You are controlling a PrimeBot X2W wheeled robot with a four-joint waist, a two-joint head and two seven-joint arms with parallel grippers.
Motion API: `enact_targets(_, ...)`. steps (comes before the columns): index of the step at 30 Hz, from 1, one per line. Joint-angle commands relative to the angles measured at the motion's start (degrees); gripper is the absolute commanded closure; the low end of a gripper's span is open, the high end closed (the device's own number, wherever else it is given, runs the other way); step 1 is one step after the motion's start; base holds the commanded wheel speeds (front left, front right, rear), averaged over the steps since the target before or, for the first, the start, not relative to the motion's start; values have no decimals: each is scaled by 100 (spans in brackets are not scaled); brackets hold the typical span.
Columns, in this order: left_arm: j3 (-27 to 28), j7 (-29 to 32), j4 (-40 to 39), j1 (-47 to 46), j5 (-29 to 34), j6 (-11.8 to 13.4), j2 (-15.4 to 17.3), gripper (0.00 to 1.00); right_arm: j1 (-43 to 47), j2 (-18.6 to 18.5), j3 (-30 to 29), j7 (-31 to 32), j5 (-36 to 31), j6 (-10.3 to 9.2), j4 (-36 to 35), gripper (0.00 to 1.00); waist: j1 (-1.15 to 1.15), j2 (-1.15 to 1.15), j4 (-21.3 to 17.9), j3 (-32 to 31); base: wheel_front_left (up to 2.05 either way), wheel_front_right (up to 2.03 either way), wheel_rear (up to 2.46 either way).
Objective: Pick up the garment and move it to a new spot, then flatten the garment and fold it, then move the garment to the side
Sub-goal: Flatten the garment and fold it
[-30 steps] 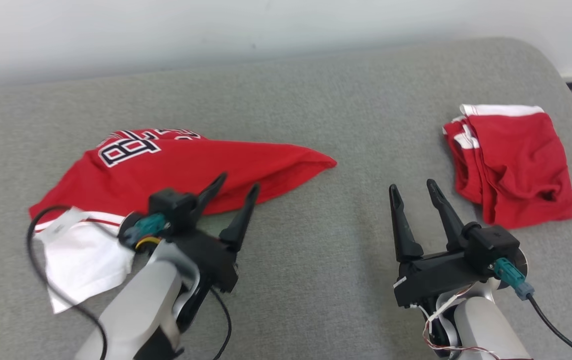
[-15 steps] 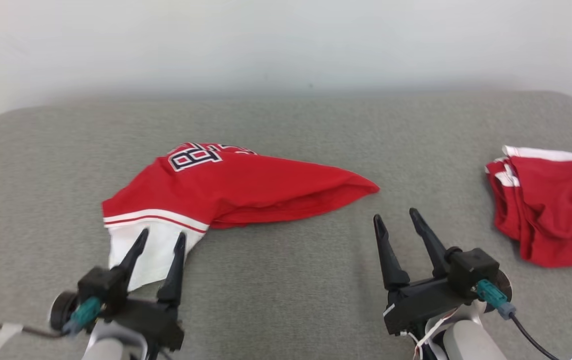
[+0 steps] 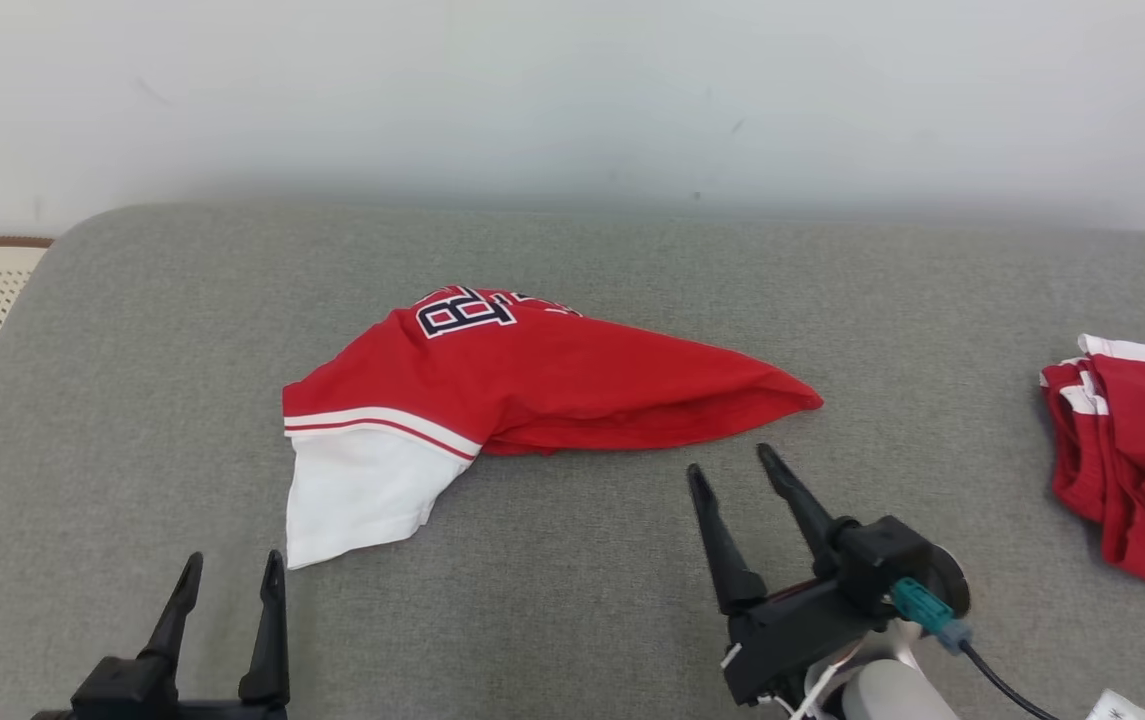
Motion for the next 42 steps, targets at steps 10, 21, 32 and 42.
enact_targets(10,275,-5,-153,244,177,-158,-296,0,-699,-113,1099,-2,228,-4,450,0,0,0,706,160,0,0,0)
enact_targets(21,233,-5,-89,156,61,-225,-366,0,-1669,-140,2371,-2,686,-4,1570,0,0,0,1559,468,0,0,0)
enact_targets(32,-282,-5,-117,-72,-420,-27,-375,0,-2928,-165,3655,0,1139,-4,3241,0,0,0,2432,1052,0,0,0)
enact_targets(42,-512,-5,-149,-124,-672,127,-373,0,-3428,-182,4155,-2,1228,-4,4000,0,0,0,2780,1329,0,0,0)
